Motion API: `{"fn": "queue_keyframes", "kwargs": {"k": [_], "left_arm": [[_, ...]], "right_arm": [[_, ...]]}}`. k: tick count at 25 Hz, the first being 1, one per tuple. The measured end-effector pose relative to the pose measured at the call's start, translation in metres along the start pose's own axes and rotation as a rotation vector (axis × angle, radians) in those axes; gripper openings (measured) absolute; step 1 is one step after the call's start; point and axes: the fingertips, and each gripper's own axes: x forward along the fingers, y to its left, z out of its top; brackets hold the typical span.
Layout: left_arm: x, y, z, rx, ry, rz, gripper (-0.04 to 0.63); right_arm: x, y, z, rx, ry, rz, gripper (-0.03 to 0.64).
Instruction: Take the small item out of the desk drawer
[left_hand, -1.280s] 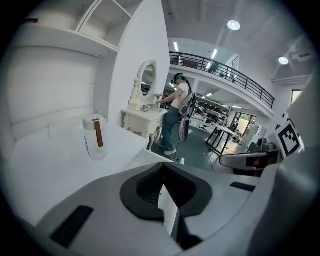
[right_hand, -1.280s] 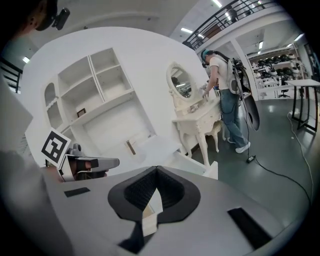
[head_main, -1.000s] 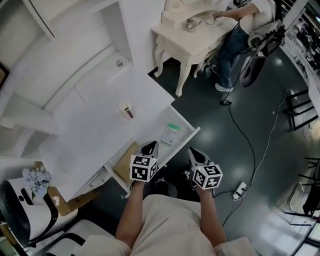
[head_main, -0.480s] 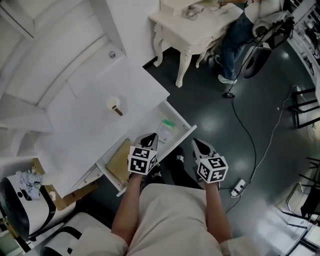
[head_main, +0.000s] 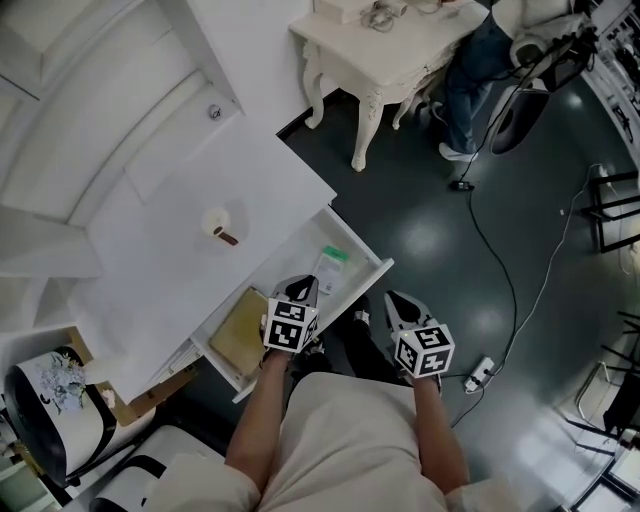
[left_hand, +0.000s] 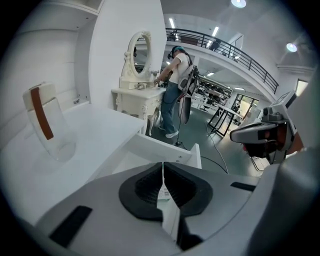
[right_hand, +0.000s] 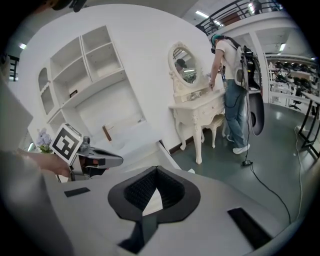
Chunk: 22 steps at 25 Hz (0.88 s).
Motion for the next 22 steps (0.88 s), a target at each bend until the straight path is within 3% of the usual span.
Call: {"fn": "queue_keyframes", "kwargs": {"k": [5,15,22], "left_arm": [[0.029,0.004,-0.009,0.007,0.055,-0.002,0.025],[0.082,0.0,-0.044,-0.028,0.183,-0.036,0.1],[0.11,0.006,-0.051,-0.022,0.221,-0.037,0.159]], "right_arm": [[0.007,-0.006,-0.009,-0.017,0.045,0.01,0.025],[0.015,-0.021,-0.017,-0.057,0.123,0.028,0.025],[0.019,-0.041,-0.015,-0.063,0.121,0.006,0.025]]}}
